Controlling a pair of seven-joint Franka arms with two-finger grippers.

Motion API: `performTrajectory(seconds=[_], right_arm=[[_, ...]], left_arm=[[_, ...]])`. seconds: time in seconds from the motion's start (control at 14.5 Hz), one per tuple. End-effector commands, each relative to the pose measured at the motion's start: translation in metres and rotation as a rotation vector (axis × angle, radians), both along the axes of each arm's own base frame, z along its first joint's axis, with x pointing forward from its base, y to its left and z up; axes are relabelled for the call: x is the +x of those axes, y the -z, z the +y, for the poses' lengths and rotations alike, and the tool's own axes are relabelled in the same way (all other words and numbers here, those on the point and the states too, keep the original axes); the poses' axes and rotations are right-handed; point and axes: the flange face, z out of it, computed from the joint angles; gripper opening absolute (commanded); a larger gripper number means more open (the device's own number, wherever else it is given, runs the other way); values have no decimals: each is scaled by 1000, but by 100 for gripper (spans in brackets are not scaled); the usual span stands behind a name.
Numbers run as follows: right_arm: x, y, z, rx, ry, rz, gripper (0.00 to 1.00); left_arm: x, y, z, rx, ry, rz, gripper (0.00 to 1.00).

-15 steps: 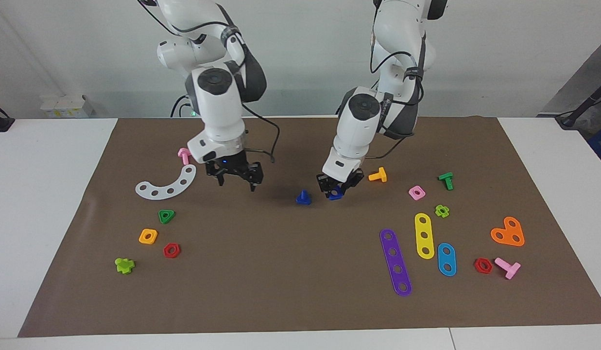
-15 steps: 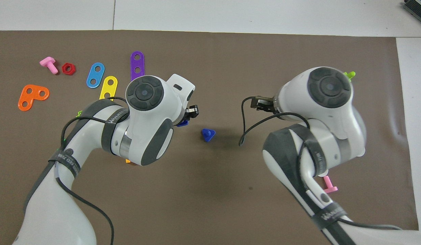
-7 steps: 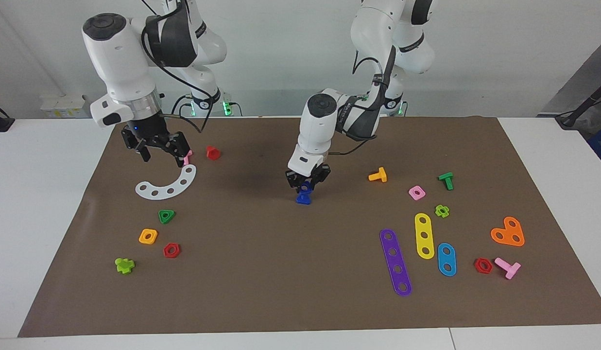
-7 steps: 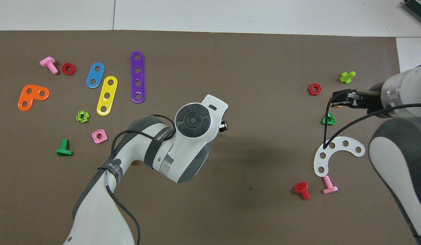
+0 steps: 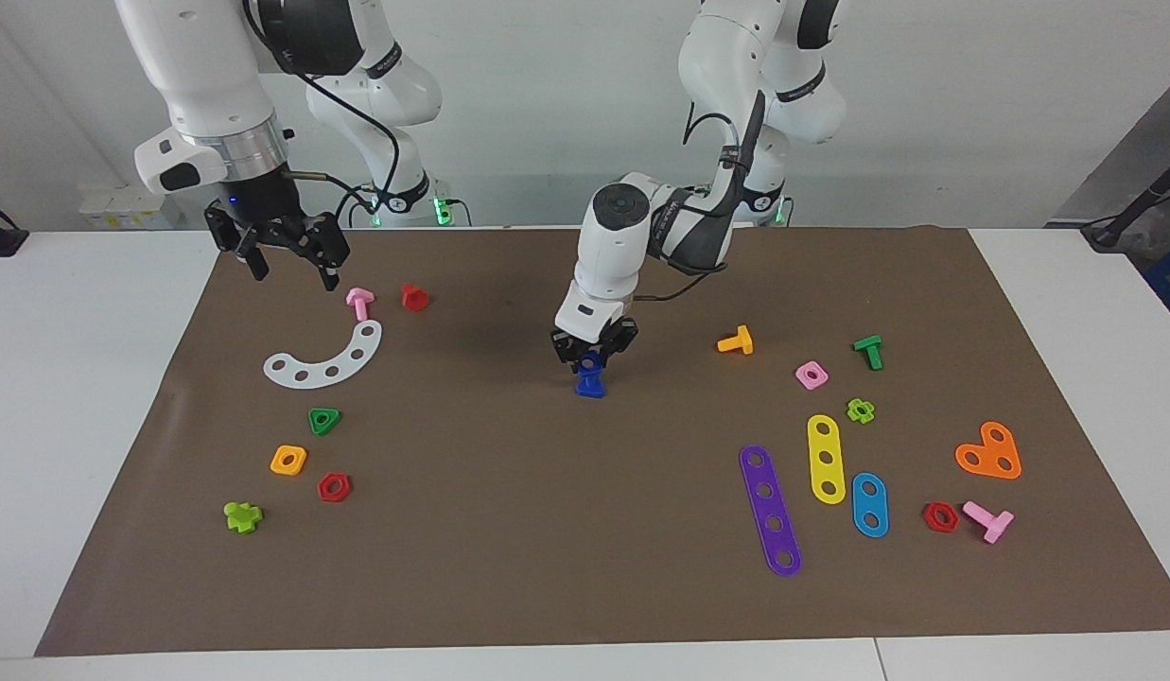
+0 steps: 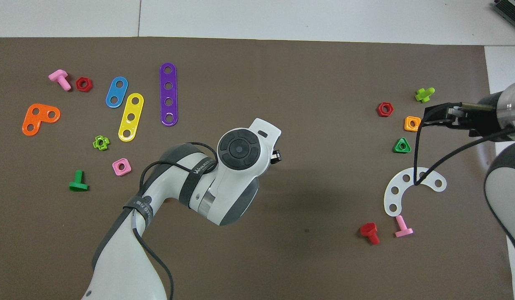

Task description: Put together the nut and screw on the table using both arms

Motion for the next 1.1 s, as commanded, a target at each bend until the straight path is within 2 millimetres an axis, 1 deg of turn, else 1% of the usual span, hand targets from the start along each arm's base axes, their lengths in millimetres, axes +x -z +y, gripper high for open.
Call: performTrajectory(seconds=[0.0, 0.14, 0.34, 0.41, 0.48, 0.76, 0.83, 0.89, 0.96, 1.03], right_arm=[[-2, -5, -1, 14, -66, 28, 100], [-8, 0, 0, 12, -78, 62, 100], [-16, 3, 4, 11, -100, 98, 100], [-15, 3, 3, 11, -99, 98, 100], [-15, 3, 2, 12, -97, 98, 100], [-14, 3, 0, 12, -93, 90, 100], [-14, 3, -1, 11, -90, 90, 100], [-14, 3, -2, 11, -87, 88, 100], [-14, 3, -2, 12, -87, 91, 100], [-14, 3, -2, 11, -85, 91, 100]], left_arm=[[-14, 23, 1, -7, -17, 19, 0], [-9, 25, 5, -13, -25, 5, 0], [-2, 37, 12, -16, -41, -13, 0], [-5, 46, 15, -13, -42, -18, 0], [-6, 49, 17, -16, -45, -25, 0], [-6, 49, 16, -13, -41, -20, 0], [-5, 47, 16, -15, -42, -20, 27], [-5, 46, 15, -14, -42, -21, 93], [-2, 40, 13, -11, -37, -18, 100], [2, 30, 9, -9, -32, -12, 100]])
